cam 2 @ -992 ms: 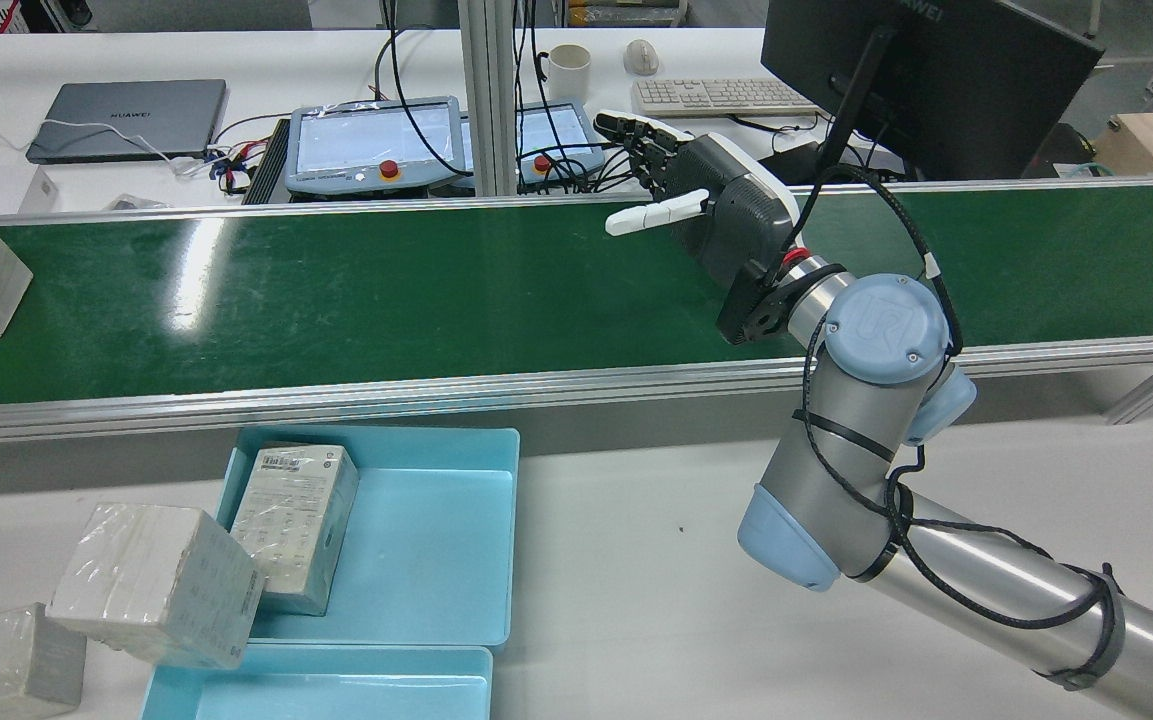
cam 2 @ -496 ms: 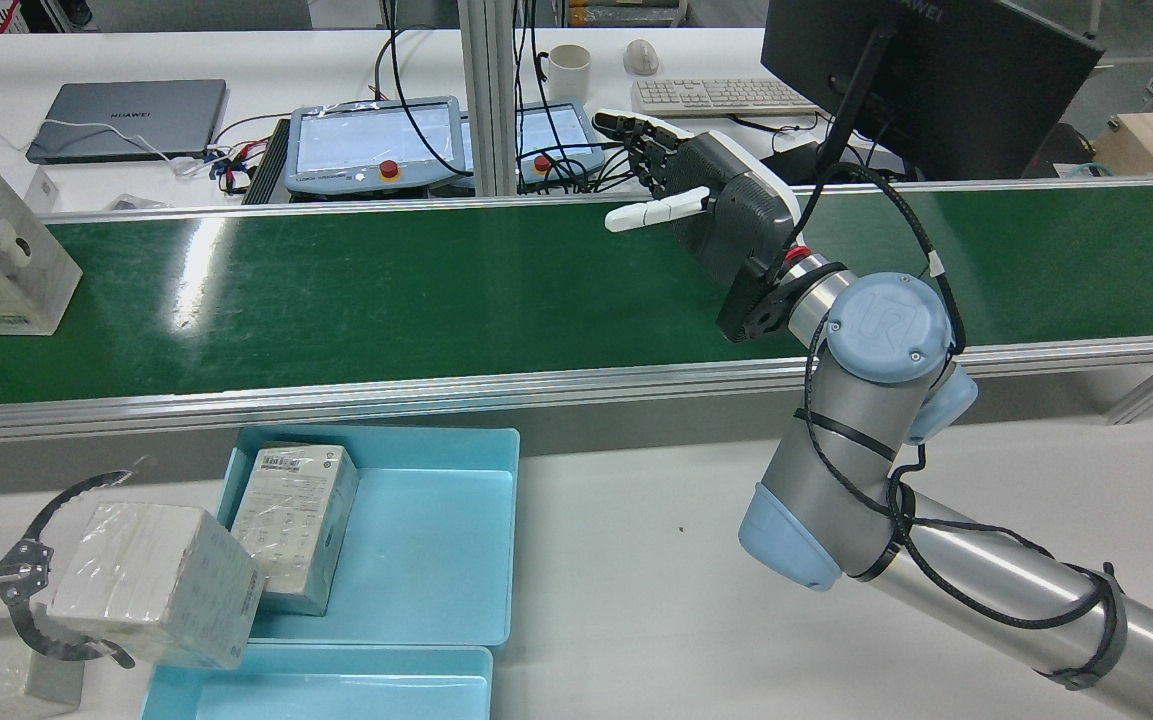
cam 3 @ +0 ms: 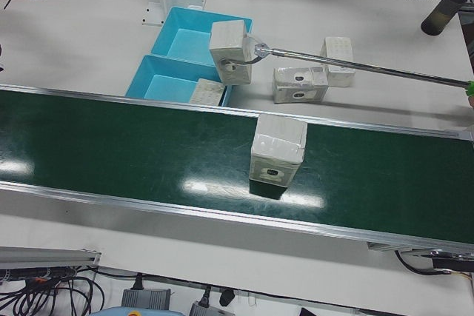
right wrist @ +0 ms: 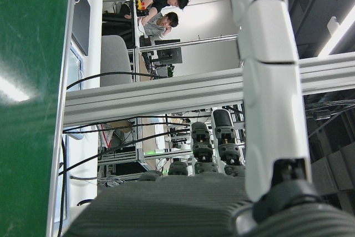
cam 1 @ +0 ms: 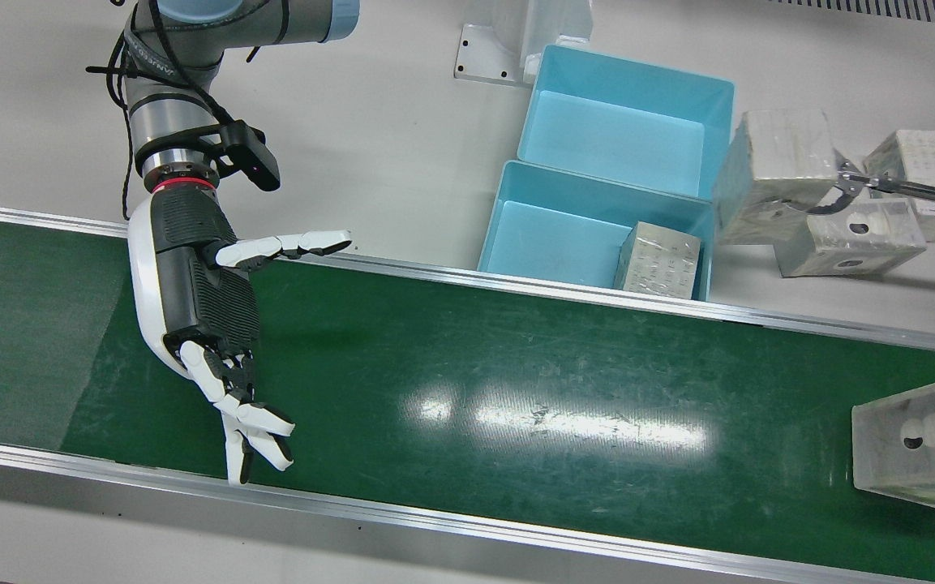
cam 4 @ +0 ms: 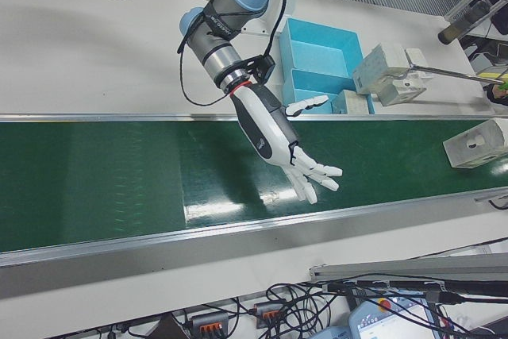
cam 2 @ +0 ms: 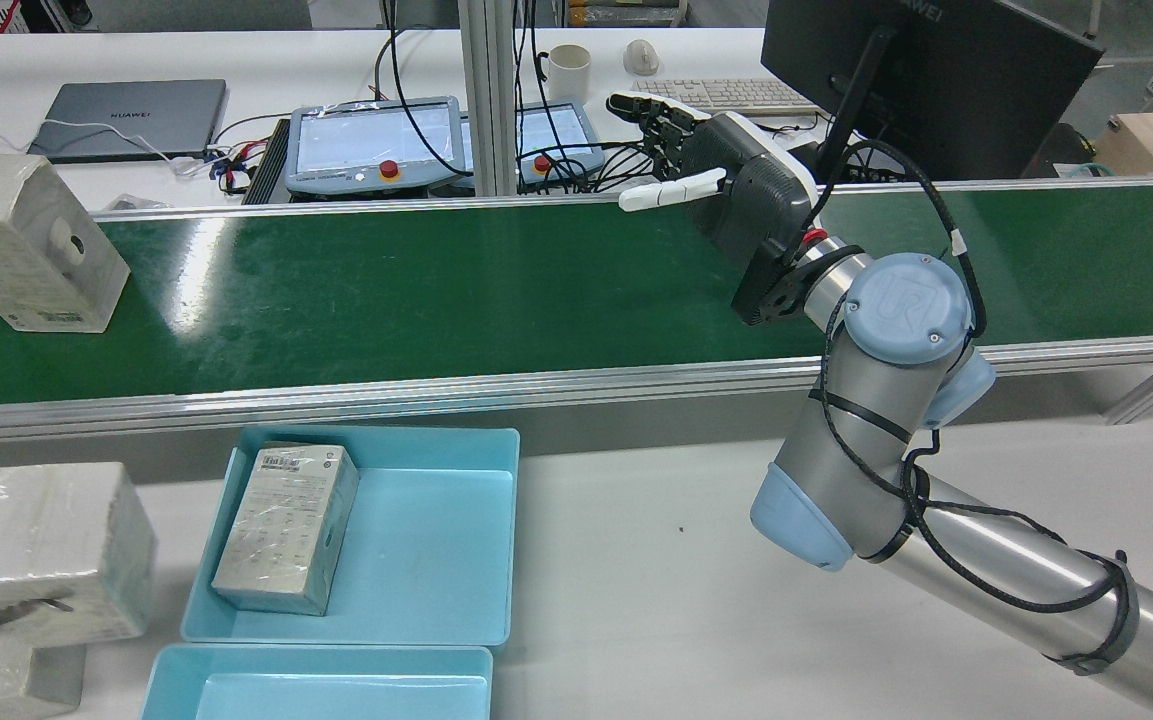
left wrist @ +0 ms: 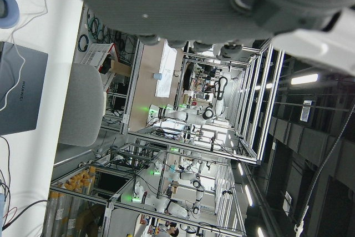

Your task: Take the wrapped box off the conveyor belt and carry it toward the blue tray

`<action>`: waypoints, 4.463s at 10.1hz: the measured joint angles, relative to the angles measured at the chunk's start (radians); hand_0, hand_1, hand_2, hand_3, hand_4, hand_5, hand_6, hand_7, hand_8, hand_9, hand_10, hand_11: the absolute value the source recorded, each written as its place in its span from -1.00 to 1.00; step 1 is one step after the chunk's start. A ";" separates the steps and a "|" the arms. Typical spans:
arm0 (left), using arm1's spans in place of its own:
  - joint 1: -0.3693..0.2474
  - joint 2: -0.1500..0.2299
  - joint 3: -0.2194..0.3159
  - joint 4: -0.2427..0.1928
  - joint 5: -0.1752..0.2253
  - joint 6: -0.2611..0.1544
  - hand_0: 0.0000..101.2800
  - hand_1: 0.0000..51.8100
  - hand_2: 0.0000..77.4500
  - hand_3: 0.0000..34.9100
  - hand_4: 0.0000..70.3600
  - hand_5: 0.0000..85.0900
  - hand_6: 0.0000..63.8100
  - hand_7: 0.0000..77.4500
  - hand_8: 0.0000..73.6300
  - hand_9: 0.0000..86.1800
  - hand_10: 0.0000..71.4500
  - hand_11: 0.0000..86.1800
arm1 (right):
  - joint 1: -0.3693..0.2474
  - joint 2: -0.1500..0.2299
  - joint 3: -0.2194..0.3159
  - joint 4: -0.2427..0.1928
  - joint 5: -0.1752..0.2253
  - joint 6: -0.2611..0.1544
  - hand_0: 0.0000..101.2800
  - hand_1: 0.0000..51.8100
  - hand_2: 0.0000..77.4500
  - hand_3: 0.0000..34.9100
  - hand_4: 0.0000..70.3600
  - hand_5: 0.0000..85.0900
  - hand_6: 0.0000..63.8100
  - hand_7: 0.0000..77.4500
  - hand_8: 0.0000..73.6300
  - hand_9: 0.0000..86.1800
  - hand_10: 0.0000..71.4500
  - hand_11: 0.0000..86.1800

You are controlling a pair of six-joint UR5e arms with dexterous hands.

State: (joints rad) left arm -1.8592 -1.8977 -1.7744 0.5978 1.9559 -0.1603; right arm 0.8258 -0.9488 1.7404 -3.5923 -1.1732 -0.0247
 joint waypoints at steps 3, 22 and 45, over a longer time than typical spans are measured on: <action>0.000 0.000 0.000 0.000 0.000 0.000 -1.00 -1.00 -0.99 -1.00 -1.00 -0.97 -0.98 -0.99 -0.99 -0.99 -1.00 -0.99 | 0.011 -0.001 -0.001 -0.002 -0.004 -0.001 0.02 -0.31 -0.76 -1.00 -0.58 -0.55 -0.83 -0.80 -0.99 -0.96 -1.00 -0.97; 0.000 0.000 0.000 0.000 0.000 0.000 -1.00 -1.00 -0.97 -1.00 -1.00 -0.97 -0.98 -0.99 -0.99 -0.99 -1.00 -0.99 | -0.039 -0.001 -0.012 0.006 0.013 -0.086 -0.01 -0.37 -0.86 -1.00 -0.74 -0.63 -0.88 -0.87 -0.99 -0.97 -1.00 -0.99; 0.000 0.000 0.000 0.000 0.000 0.000 -1.00 -1.00 -0.97 -1.00 -1.00 -0.97 -0.98 -0.99 -0.99 -0.99 -0.98 -0.99 | -0.043 -0.005 -0.087 0.093 0.009 -0.135 -0.02 -0.35 -0.76 -1.00 -0.78 -0.68 -0.91 -0.92 -1.00 -0.97 -1.00 -0.99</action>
State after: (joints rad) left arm -1.8592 -1.8977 -1.7745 0.5978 1.9559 -0.1603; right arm 0.7825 -0.9540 1.6530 -3.4996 -1.1643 -0.1593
